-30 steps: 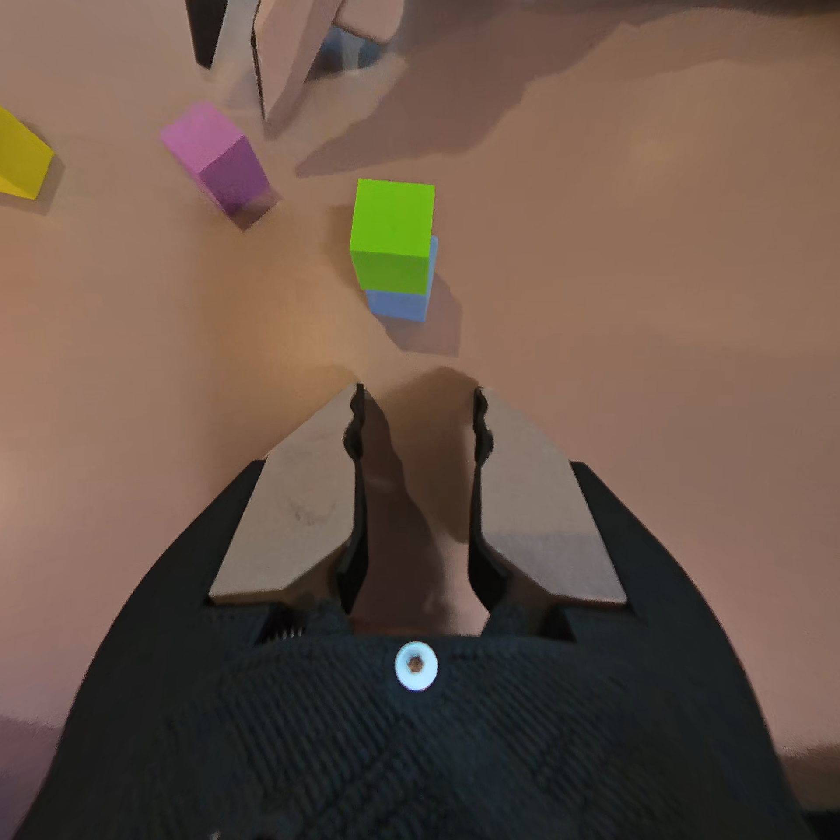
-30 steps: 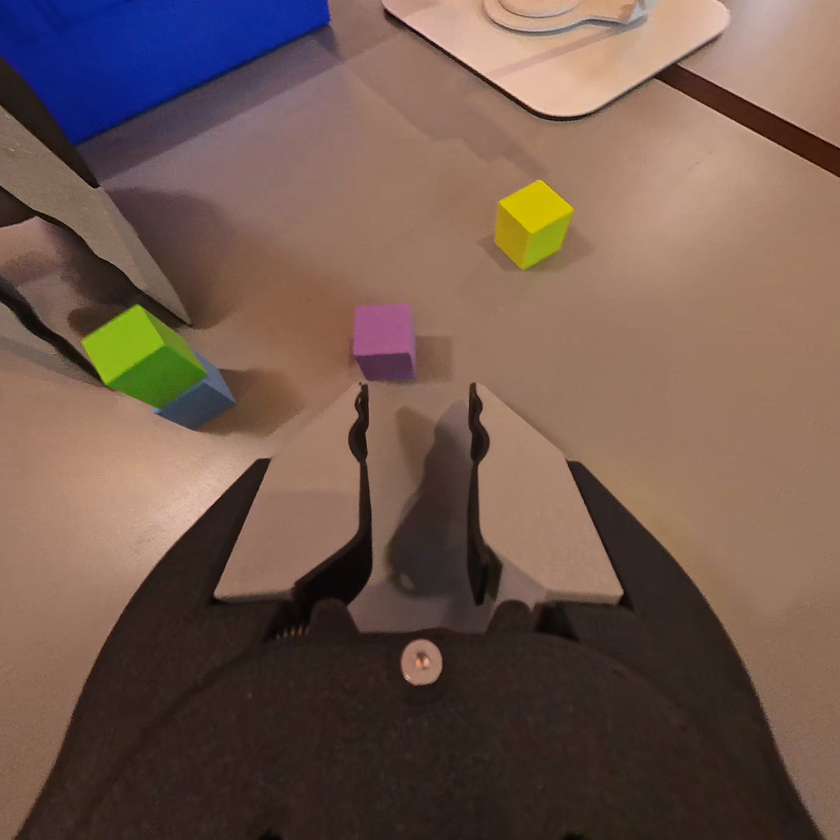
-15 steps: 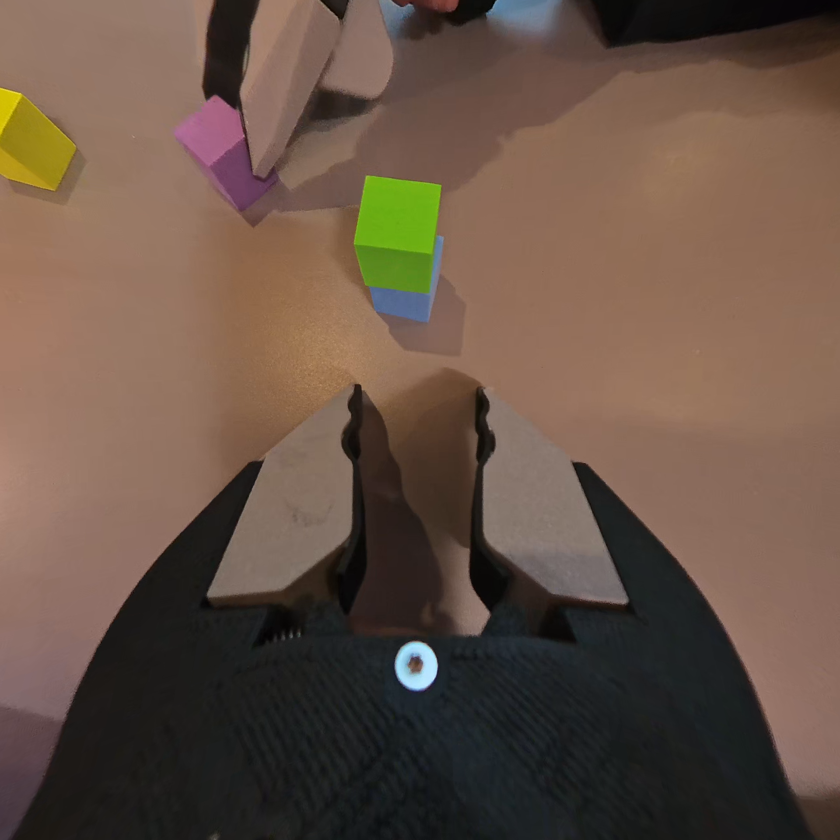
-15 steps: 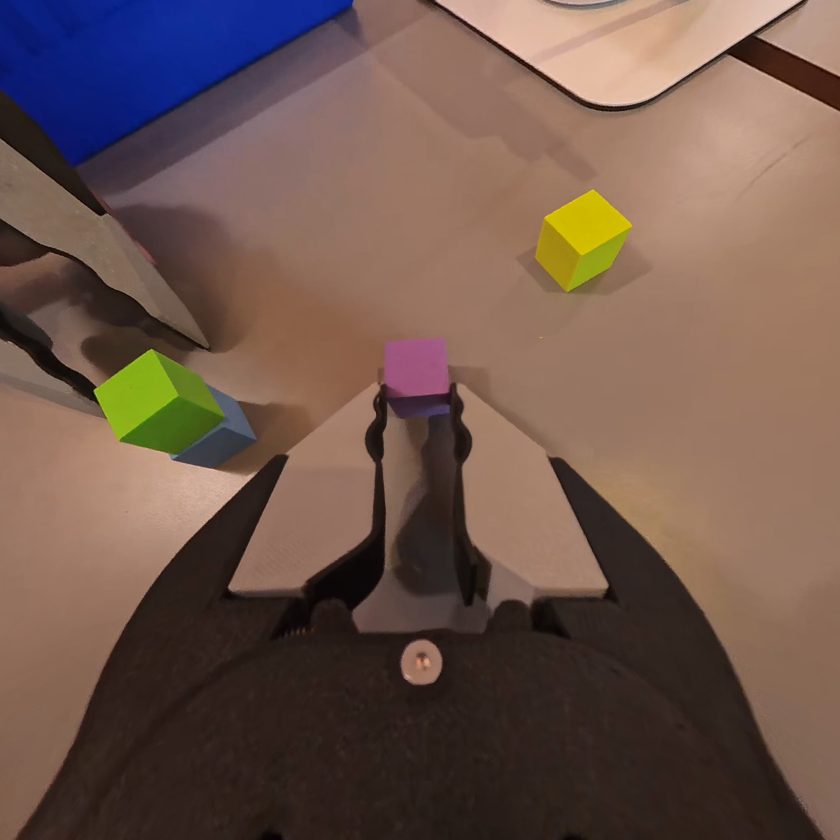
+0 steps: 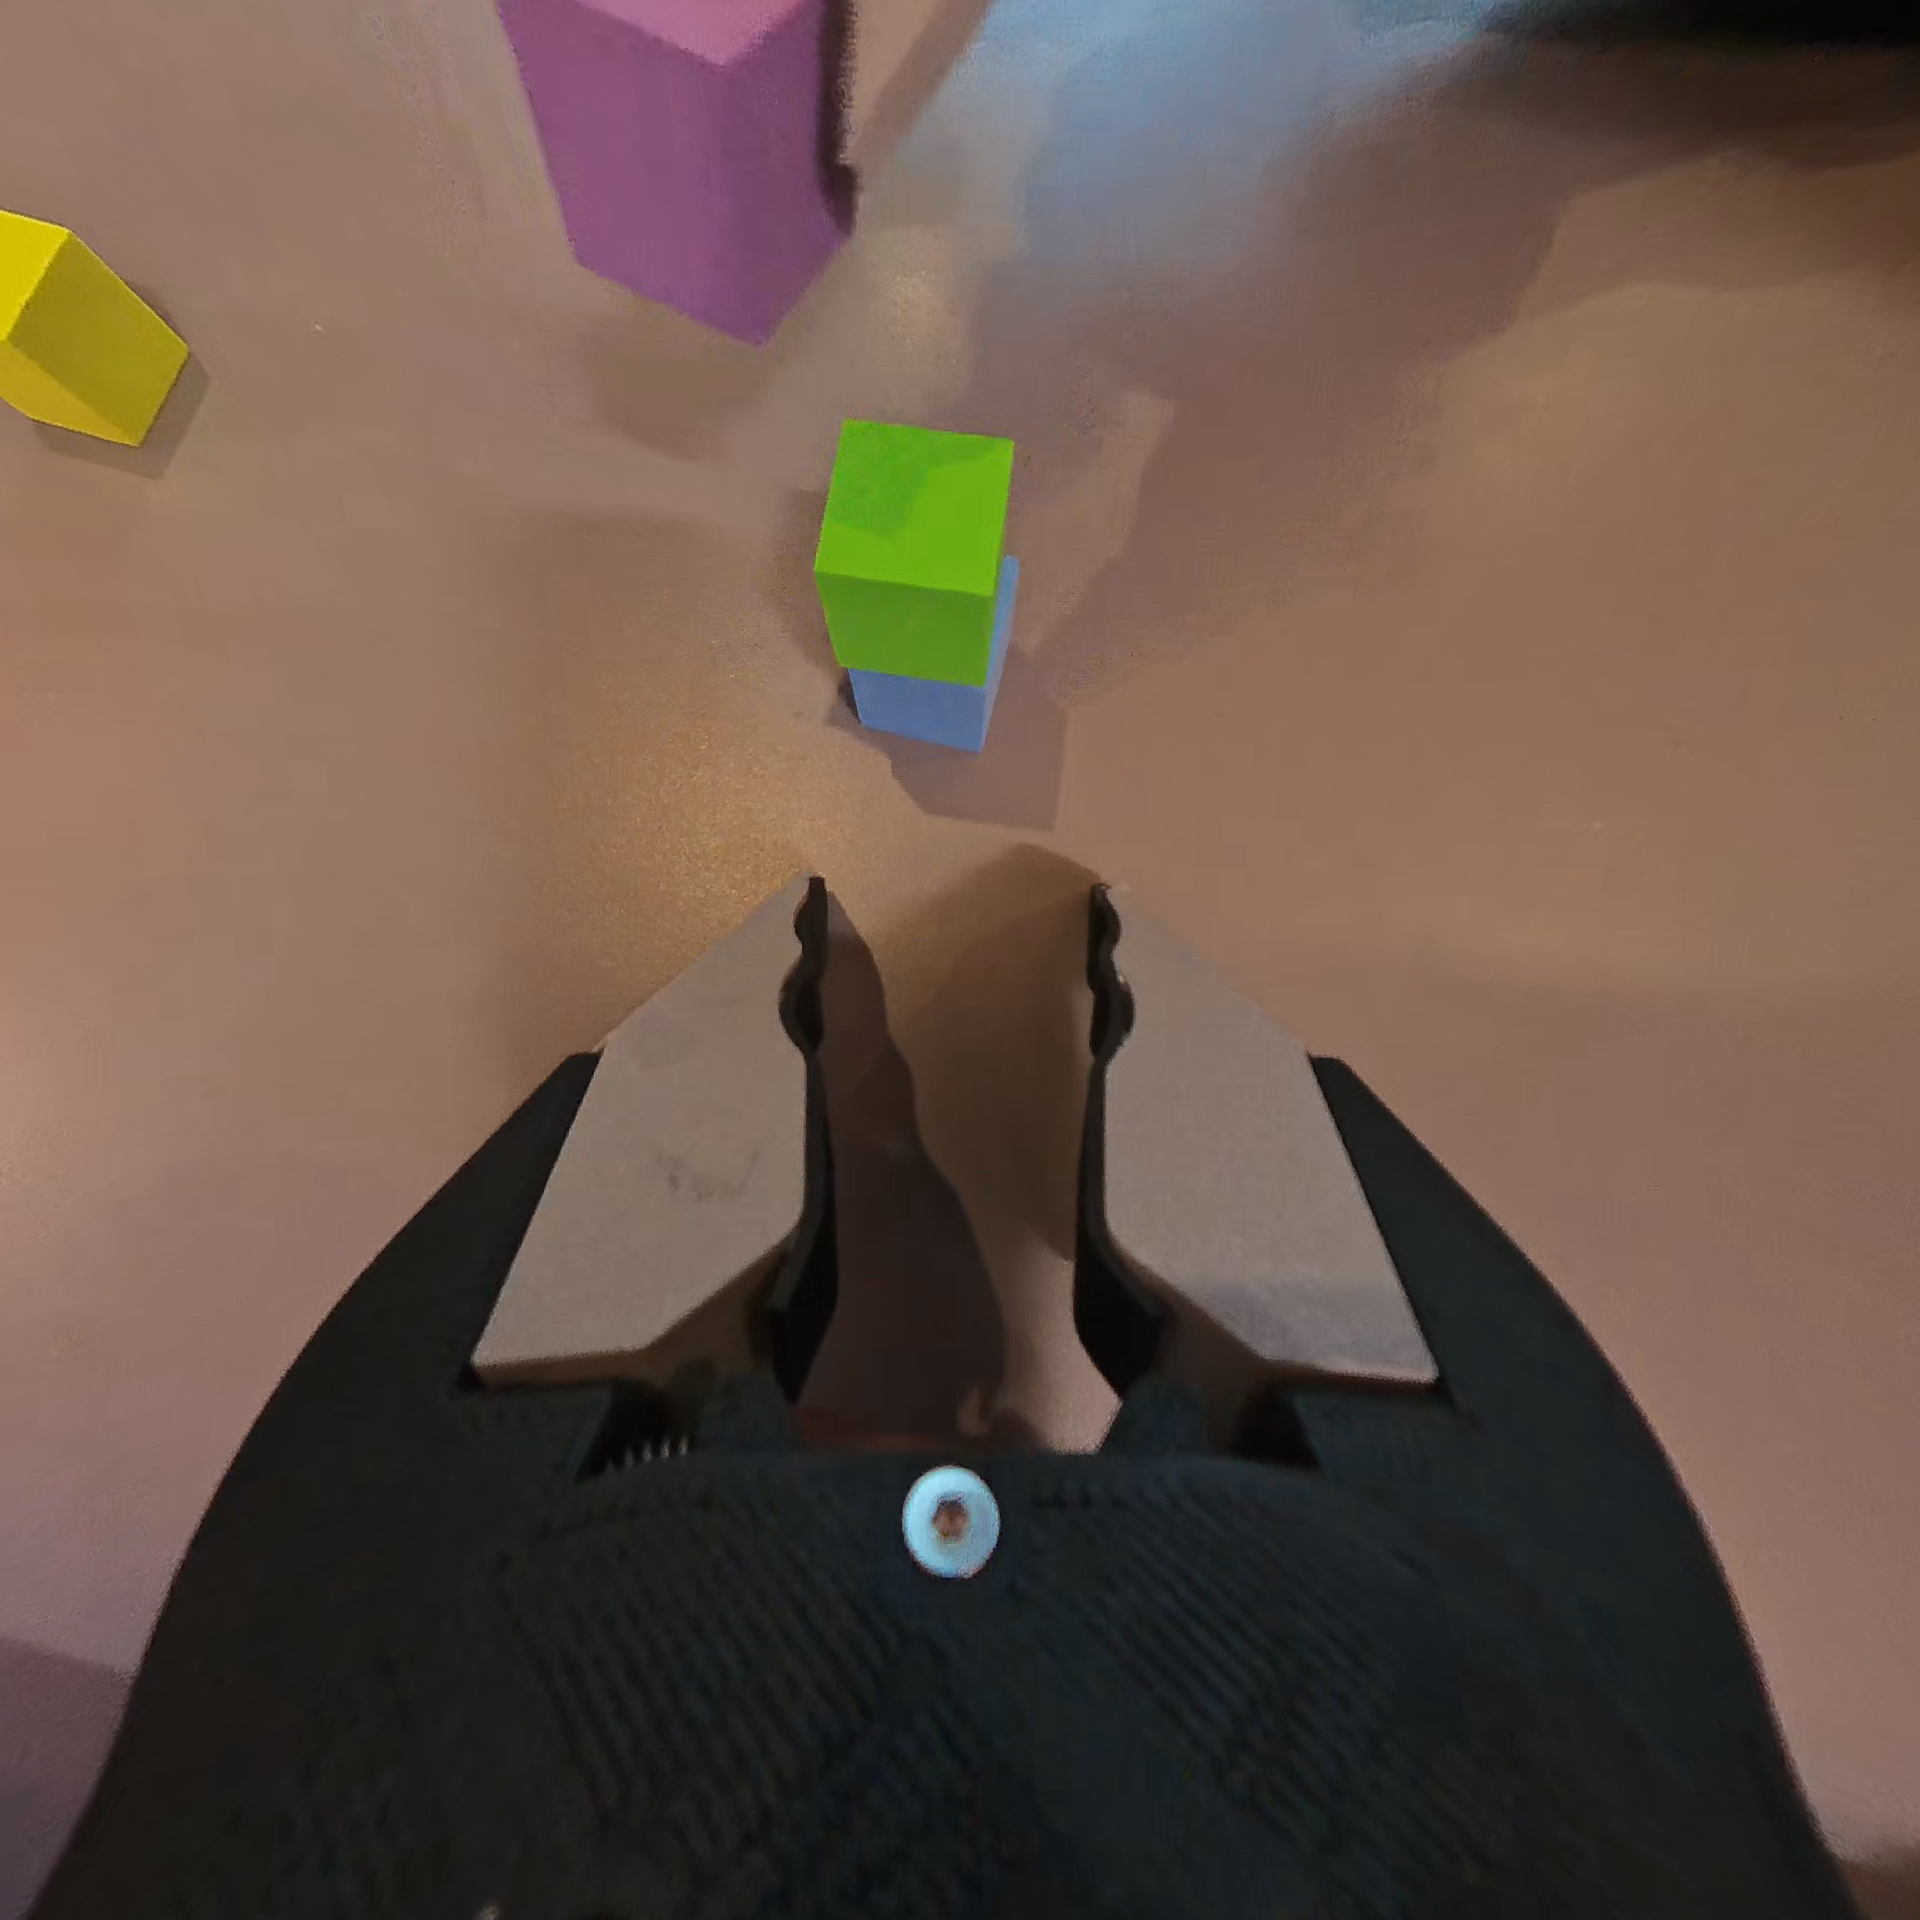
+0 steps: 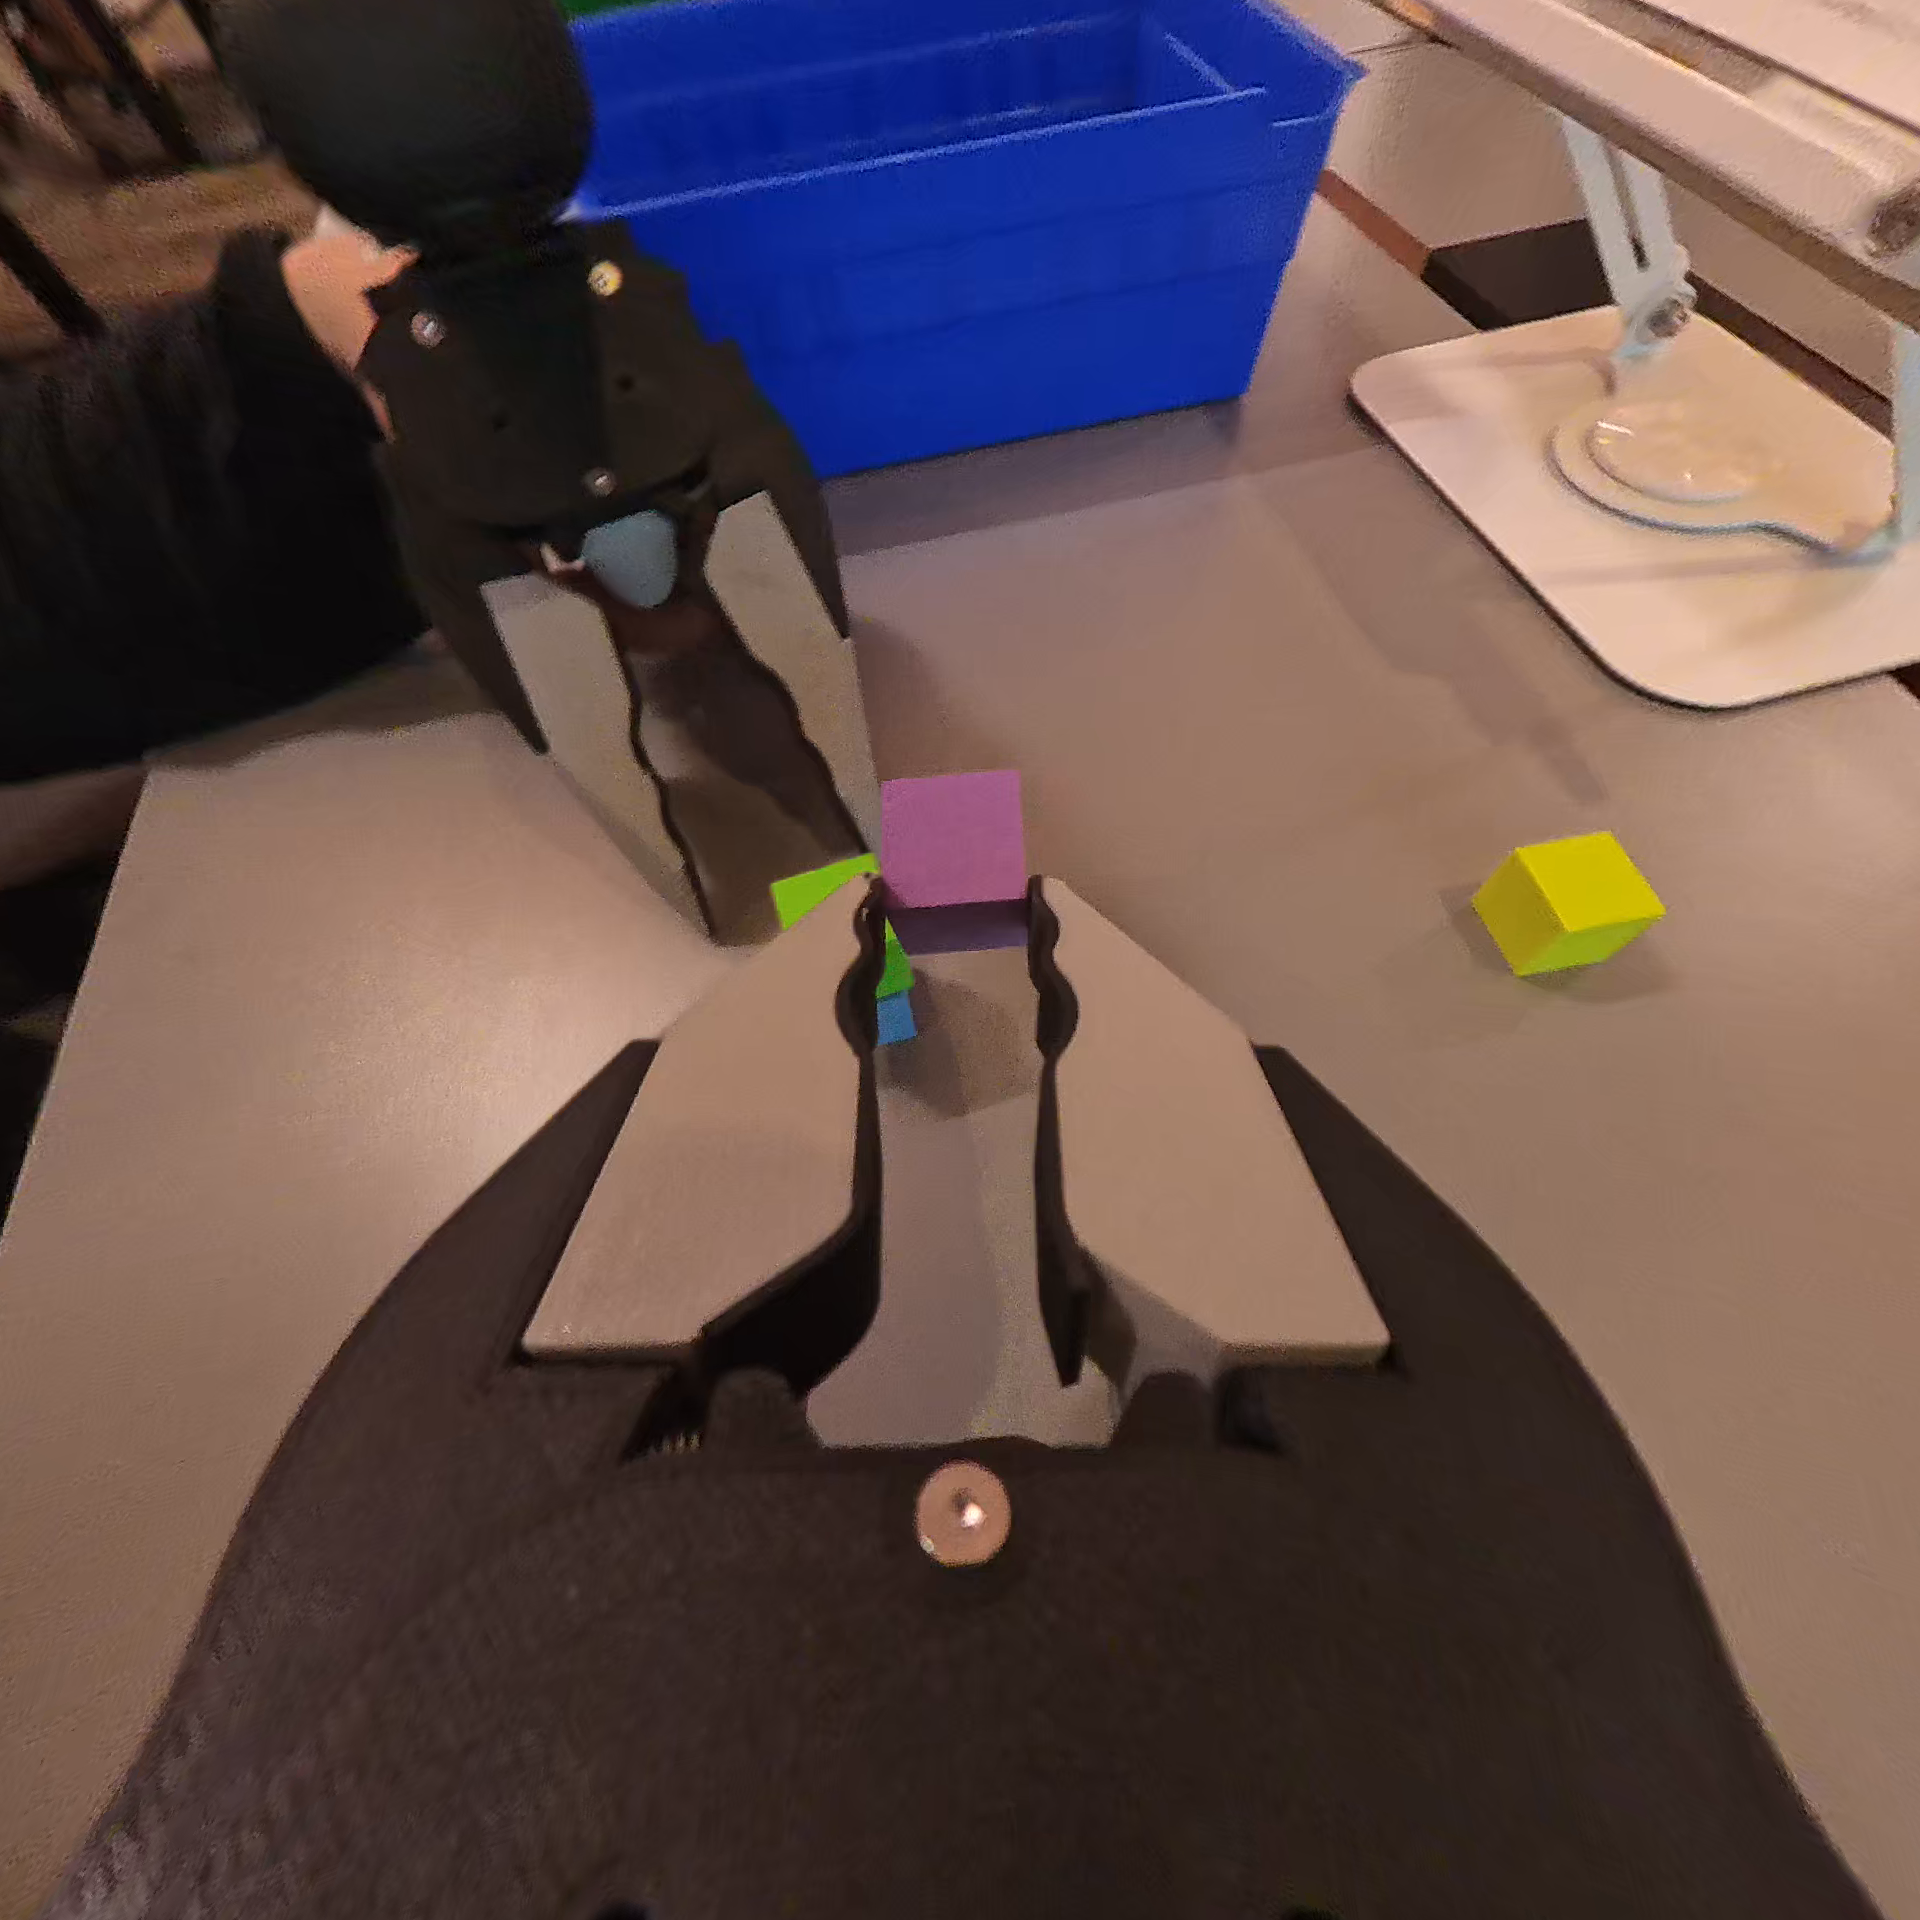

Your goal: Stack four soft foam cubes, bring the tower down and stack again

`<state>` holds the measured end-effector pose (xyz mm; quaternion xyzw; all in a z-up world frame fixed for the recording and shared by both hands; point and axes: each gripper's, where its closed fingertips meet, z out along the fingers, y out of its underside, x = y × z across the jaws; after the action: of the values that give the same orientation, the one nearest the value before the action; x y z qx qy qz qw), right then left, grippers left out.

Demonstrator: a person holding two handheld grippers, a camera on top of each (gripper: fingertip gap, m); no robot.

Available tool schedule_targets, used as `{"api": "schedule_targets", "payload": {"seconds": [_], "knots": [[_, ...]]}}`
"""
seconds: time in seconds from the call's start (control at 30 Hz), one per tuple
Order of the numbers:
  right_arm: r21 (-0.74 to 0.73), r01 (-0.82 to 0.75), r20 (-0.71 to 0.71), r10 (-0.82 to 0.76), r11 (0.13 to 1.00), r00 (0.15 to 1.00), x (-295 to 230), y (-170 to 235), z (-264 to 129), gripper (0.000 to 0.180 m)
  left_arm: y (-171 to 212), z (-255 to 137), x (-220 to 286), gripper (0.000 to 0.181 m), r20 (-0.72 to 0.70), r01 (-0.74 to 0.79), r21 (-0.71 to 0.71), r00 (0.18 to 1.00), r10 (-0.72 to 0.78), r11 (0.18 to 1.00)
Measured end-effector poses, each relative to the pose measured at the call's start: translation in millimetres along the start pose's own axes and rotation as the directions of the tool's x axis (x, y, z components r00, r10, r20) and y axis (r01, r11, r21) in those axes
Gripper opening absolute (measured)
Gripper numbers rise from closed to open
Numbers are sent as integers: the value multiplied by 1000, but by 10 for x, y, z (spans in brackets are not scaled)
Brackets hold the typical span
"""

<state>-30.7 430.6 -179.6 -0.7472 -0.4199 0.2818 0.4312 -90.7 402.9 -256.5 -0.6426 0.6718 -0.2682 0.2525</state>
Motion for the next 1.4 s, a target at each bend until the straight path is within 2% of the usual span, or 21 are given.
{"api": "schedule_targets", "payload": {"seconds": [0.23,0.43,0.87,1.0,1.13,1.27,1.4], "knots": [[-58,125,87,-120,990,989,-302,17,79,24,-2,2,0,49,5,4,2,1000,-4,1000],[-79,132,126,-121,988,985,-364,49,148,25,-3,2,0,49,7,5,2,1000,-5,1000],[-113,138,103,-127,984,987,-287,124,167,24,-9,8,0,49,8,8,8,1000,-8,1000],[-123,131,107,-118,984,987,-296,150,187,40,-9,8,0,49,8,8,9,1000,-8,1000],[-93,127,100,-118,988,988,-281,105,159,42,-10,8,-1,49,9,10,9,1000,-10,1000],[39,70,46,-72,997,996,-101,-72,40,43,-10,8,0,49,10,11,10,1000,-12,1000],[182,-23,-174,55,983,983,488,-127,-179,39,-12,9,0,49,12,12,10,1000,-12,1000]]}}
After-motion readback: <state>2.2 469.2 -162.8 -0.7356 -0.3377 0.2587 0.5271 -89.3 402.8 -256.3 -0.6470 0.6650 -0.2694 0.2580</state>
